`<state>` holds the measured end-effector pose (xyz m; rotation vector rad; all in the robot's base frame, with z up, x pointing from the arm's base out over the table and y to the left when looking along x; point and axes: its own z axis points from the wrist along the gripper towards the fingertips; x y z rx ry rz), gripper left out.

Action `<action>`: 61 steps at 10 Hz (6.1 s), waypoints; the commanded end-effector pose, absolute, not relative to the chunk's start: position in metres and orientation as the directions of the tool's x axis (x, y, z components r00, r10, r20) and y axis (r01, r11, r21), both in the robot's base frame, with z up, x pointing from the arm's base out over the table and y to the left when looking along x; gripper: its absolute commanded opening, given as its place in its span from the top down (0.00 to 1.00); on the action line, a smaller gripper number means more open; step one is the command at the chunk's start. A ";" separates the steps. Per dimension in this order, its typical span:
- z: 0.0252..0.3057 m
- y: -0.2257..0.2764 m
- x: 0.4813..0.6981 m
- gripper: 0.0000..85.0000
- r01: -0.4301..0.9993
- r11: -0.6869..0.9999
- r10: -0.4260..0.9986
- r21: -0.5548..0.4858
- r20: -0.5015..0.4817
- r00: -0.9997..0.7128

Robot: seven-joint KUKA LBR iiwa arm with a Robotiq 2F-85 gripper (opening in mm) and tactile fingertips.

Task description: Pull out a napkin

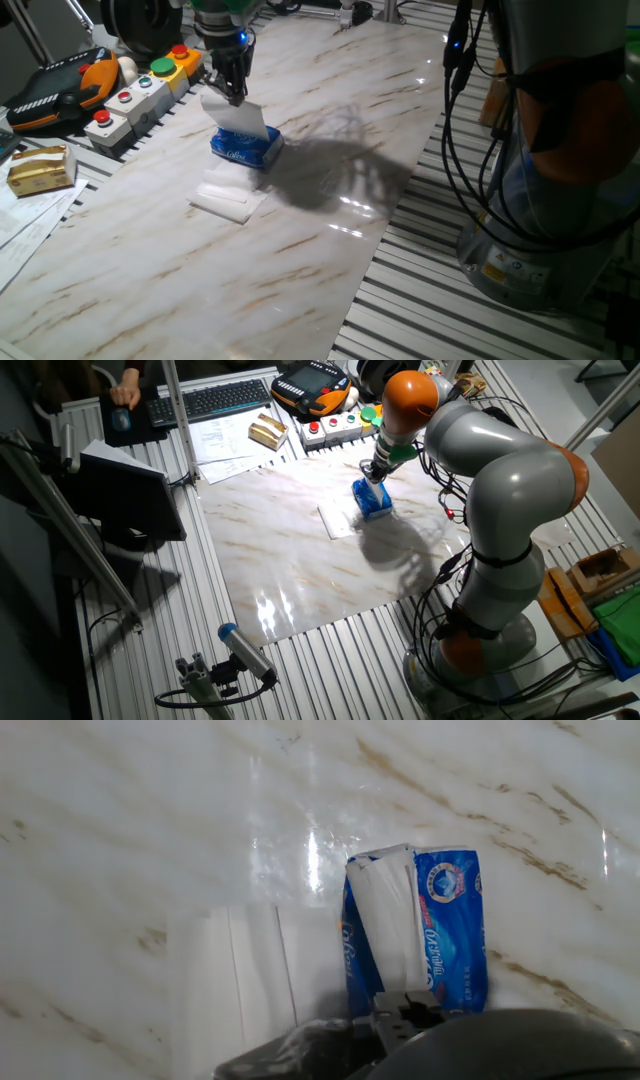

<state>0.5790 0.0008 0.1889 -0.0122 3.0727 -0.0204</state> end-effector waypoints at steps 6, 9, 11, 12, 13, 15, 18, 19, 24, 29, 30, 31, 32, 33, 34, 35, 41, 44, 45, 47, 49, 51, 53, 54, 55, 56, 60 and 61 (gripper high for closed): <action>0.199 0.011 0.575 0.99 0.016 1.000 0.016 -0.008 -0.059 -0.998; 0.204 0.015 0.572 0.99 0.024 1.000 0.024 -0.006 -0.053 -0.998; 0.204 0.015 0.571 0.99 0.025 1.000 0.025 -0.002 -0.045 -0.999; 0.205 0.015 0.571 0.99 0.025 1.000 0.026 0.004 -0.039 -0.999; 0.205 0.014 0.571 0.99 0.027 1.000 0.027 0.009 -0.034 -0.999; 0.207 0.012 0.571 0.99 0.025 1.000 0.026 0.009 -0.032 -0.999; 0.209 0.007 0.571 0.99 0.025 1.000 0.026 0.012 -0.031 -0.999; 0.210 0.007 0.570 0.99 0.027 1.000 0.027 0.012 -0.031 -0.999; 0.221 0.007 0.561 0.99 0.035 0.999 0.035 0.013 -0.023 -0.999; 0.223 0.011 0.557 0.99 0.045 0.999 0.046 0.022 -0.013 -0.999; 0.223 0.012 0.556 0.99 0.048 0.999 0.049 0.025 -0.011 -0.999; 0.225 0.010 0.555 0.99 0.051 0.998 0.052 0.036 -0.008 -0.999; 0.227 0.010 0.553 0.99 0.051 0.998 0.052 0.037 -0.005 -0.999; 0.229 0.011 0.551 0.99 0.053 0.998 0.053 0.032 -0.002 -0.999; 0.229 0.012 0.550 0.99 0.055 0.998 0.055 0.031 0.001 -0.999; 0.227 0.014 0.551 0.99 0.056 0.998 0.056 0.028 0.001 -0.998; 0.204 0.036 0.566 0.99 0.087 0.996 0.087 0.033 -0.007 -0.996; 0.191 0.050 0.570 0.99 0.114 0.993 0.115 0.031 -0.011 -0.993; 0.187 0.052 0.572 0.99 0.117 0.993 0.118 0.029 -0.011 -0.993; 0.181 0.054 0.575 0.99 0.119 0.993 0.119 0.028 -0.012 -0.993; 0.171 0.060 0.576 0.99 0.119 0.993 0.119 0.012 -0.025 -0.993; 0.165 0.065 0.576 0.77 0.105 0.994 0.105 0.012 -0.025 -0.994; 0.162 0.065 0.578 0.45 0.110 0.994 0.110 0.009 -0.036 -0.993; 0.161 0.063 0.578 0.35 0.116 0.993 0.116 0.008 -0.043 -0.992; 0.162 0.059 0.579 0.30 0.111 0.994 0.111 0.010 -0.043 -0.993; 0.164 0.053 0.579 0.29 0.102 0.995 0.102 0.009 -0.043 -0.994; 0.172 0.021 0.577 0.33 0.074 0.997 0.074 0.000 -0.036 -0.997; 0.178 0.015 0.575 0.35 0.075 0.997 0.074 -0.013 -0.032 -0.997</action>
